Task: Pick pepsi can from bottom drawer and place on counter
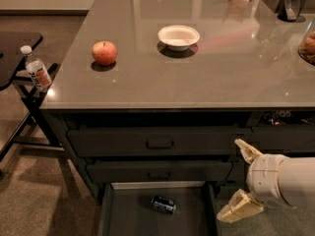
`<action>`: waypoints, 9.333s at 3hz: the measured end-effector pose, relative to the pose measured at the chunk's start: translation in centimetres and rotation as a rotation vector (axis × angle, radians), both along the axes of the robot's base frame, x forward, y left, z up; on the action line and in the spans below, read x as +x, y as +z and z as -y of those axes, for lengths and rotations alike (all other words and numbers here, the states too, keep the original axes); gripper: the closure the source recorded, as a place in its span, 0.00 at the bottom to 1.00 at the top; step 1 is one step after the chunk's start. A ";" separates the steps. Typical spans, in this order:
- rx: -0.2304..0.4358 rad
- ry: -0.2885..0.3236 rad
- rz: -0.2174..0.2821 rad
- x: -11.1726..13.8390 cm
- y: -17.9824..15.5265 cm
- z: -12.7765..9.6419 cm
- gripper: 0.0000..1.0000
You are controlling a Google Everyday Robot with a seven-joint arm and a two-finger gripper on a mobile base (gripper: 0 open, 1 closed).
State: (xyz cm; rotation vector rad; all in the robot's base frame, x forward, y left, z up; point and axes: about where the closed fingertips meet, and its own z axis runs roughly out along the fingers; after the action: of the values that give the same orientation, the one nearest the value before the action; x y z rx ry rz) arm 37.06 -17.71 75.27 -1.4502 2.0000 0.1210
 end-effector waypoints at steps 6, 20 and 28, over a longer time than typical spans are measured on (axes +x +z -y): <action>0.210 0.197 -0.148 0.0 -24.9 -4.6 0.00; 0.381 0.245 -0.075 13.4 -59.8 -13.9 0.19; 0.373 0.253 0.130 9.0 -35.2 3.0 1.00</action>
Offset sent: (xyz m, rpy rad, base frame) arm 0.0156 0.0362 -0.1257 0.0699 0.0908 0.1274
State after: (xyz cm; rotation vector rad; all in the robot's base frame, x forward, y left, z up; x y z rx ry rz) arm 46.10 -20.67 40.02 -1.4175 1.5821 0.4705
